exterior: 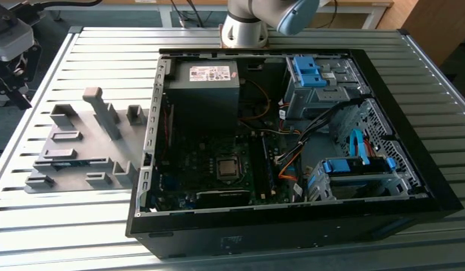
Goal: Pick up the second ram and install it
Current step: 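Pick up the second ram and move it above second insertion slot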
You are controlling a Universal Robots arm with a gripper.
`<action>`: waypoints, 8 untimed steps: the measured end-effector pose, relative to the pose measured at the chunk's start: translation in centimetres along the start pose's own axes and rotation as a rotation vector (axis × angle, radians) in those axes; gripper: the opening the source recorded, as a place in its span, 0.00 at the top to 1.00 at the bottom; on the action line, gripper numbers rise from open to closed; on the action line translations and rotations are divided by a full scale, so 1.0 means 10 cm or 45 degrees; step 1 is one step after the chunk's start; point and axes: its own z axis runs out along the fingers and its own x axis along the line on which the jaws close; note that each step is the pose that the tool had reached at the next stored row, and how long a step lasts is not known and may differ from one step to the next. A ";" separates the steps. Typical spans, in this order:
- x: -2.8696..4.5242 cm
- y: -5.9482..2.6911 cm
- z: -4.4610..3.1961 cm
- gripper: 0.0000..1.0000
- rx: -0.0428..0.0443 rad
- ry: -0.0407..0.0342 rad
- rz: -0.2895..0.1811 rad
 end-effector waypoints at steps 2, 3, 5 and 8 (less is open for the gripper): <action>0.000 0.000 0.001 0.89 0.000 0.0003 -0.021; 0.000 0.000 0.000 0.89 0.001 0.0006 -0.031; 0.000 0.000 0.000 0.89 0.001 0.0011 -0.051; 0.000 0.000 0.001 0.89 0.001 0.0016 -0.079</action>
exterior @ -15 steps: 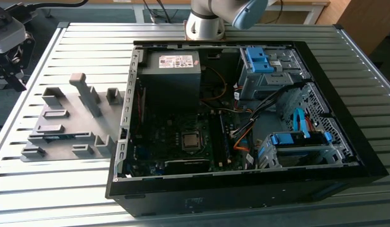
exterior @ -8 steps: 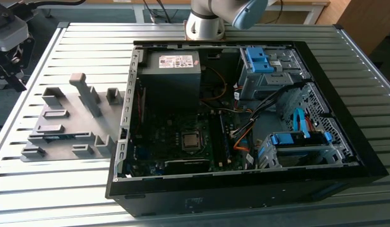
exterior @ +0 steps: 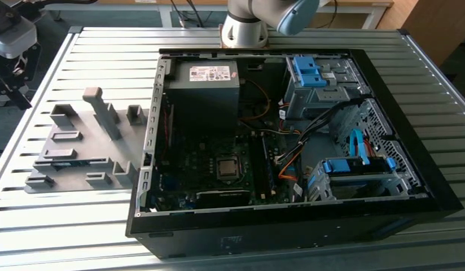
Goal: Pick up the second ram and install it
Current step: 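Pick up the second ram and move it above second insertion slot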
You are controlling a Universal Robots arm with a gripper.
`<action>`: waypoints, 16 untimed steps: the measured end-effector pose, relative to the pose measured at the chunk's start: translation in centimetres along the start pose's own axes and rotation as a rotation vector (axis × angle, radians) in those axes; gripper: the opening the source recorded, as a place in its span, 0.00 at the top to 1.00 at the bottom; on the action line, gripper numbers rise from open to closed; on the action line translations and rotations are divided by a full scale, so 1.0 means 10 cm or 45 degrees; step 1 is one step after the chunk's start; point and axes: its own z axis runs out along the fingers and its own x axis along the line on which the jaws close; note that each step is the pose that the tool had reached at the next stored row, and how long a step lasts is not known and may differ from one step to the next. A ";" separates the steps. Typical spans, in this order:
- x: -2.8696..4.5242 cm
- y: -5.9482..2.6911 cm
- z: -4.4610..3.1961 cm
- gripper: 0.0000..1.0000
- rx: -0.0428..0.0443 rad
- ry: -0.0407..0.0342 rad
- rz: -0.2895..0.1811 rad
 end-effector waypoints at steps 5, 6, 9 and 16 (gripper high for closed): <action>0.001 0.000 0.000 0.89 0.001 0.0010 -0.044; 0.001 0.001 0.000 0.89 0.001 0.0012 -0.053; 0.001 0.001 0.001 0.89 0.001 0.0016 -0.078; 0.002 0.002 0.001 0.89 0.002 0.0029 -0.135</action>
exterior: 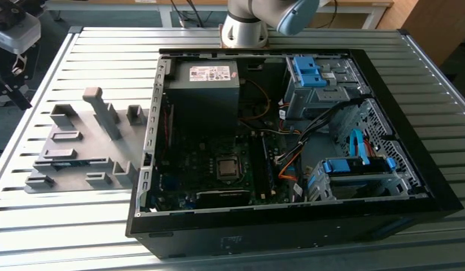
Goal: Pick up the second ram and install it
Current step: 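Pick up the second ram and move it above second insertion slot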
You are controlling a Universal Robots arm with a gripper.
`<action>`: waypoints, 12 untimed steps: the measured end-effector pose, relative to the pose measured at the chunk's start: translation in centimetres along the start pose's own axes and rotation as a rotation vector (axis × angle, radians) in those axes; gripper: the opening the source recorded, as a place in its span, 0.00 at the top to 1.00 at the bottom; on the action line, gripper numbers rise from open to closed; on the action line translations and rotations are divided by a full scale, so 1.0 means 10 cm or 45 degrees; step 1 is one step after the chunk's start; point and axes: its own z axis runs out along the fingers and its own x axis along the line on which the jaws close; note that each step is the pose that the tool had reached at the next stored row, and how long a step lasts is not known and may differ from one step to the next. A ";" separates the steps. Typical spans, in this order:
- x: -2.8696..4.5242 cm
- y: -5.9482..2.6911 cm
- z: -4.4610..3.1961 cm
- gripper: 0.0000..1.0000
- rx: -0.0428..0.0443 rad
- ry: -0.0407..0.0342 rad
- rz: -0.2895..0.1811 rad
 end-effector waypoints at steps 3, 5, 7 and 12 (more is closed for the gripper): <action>0.000 0.000 0.000 0.89 0.000 0.0004 -0.022; 0.000 0.000 0.001 0.89 0.001 0.0008 -0.039; 0.001 0.001 0.002 0.89 0.000 0.0004 -0.056; 0.003 0.004 0.007 0.89 -0.013 -0.0141 -0.101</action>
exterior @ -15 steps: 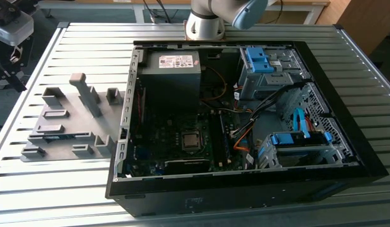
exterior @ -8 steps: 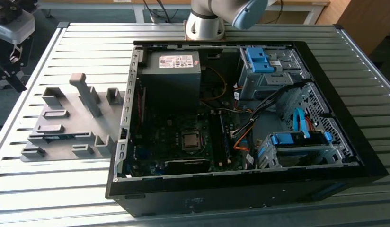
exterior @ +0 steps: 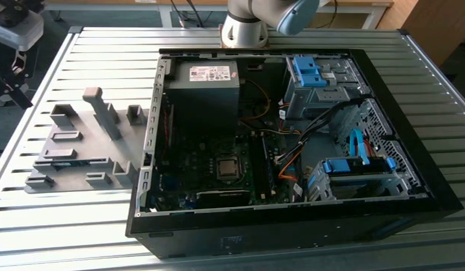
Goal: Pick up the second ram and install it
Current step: 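Pick up the second ram and move it above second insertion slot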
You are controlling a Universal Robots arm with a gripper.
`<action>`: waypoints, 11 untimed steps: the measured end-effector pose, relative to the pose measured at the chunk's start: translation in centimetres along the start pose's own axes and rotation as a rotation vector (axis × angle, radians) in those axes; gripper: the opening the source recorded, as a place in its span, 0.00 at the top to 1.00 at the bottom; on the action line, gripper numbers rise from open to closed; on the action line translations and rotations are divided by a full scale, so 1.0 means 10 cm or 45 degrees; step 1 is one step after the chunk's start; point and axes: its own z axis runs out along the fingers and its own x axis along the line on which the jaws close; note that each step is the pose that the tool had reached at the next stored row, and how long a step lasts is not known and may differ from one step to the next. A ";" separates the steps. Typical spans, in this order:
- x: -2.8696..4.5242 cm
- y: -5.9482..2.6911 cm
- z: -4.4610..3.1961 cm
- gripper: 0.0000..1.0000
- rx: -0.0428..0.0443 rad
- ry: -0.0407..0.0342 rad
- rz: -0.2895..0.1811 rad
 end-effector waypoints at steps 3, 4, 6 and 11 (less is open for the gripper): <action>0.003 0.001 0.003 0.89 0.000 0.0008 -0.041; 0.004 0.002 0.004 0.89 0.000 0.0013 -0.055; 0.006 0.005 0.005 0.89 0.000 0.0023 -0.082; 0.011 0.011 0.008 0.89 0.000 0.0041 -0.143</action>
